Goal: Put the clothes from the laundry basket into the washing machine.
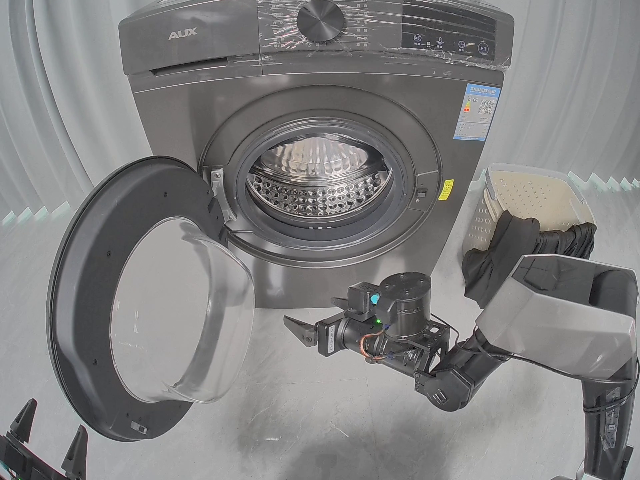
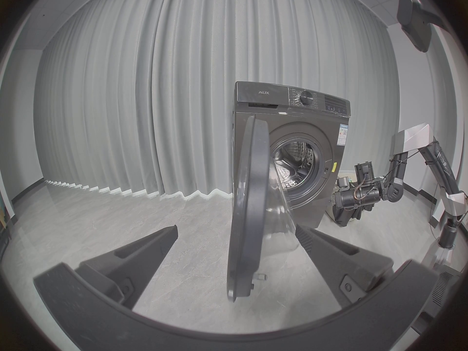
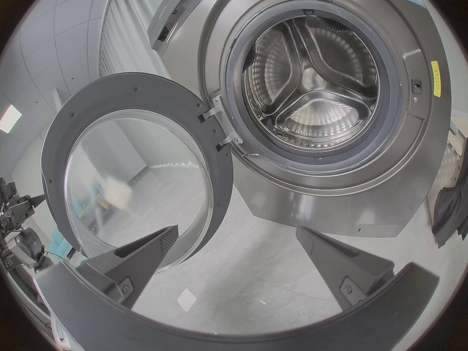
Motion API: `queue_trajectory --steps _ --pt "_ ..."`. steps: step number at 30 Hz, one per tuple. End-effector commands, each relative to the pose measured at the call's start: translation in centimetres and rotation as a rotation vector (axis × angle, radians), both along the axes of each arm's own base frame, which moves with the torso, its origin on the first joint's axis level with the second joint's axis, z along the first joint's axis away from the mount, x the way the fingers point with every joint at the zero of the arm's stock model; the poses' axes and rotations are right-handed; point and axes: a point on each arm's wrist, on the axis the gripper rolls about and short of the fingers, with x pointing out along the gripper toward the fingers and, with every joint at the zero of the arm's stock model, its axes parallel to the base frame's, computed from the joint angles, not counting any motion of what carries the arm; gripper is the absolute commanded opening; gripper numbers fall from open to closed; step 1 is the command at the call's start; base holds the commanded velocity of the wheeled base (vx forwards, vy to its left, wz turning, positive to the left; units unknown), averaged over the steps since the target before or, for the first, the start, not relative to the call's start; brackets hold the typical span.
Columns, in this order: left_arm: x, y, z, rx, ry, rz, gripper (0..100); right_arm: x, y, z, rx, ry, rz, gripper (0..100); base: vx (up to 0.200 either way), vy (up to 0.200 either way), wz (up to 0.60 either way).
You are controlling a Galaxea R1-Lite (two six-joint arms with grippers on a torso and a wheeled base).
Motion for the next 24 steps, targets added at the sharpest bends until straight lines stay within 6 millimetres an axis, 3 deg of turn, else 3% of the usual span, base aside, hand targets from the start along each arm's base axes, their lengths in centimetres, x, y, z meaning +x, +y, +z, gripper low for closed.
queue_trajectory --steps 1,7,13,24 --pt "0.0 0.0 -0.5 0.0 -0.002 0.0 100 0.7 1.1 0.1 0.013 -0.014 0.007 100 0.0 0.0 0.0" --pt "0.0 0.0 -0.5 0.0 -0.002 0.0 100 1.3 3.9 -0.1 -0.002 0.019 0.03 100 0.0 0.0 0.0" --pt "0.0 0.0 -0.5 0.0 -0.003 0.0 100 1.9 6.1 -1.8 -0.014 0.023 -0.027 100 0.0 0.0 0.0" --pt "0.0 0.0 -0.5 0.0 -0.003 0.002 100 1.3 9.1 -1.5 0.067 0.015 -0.005 100 0.0 0.0 0.0"
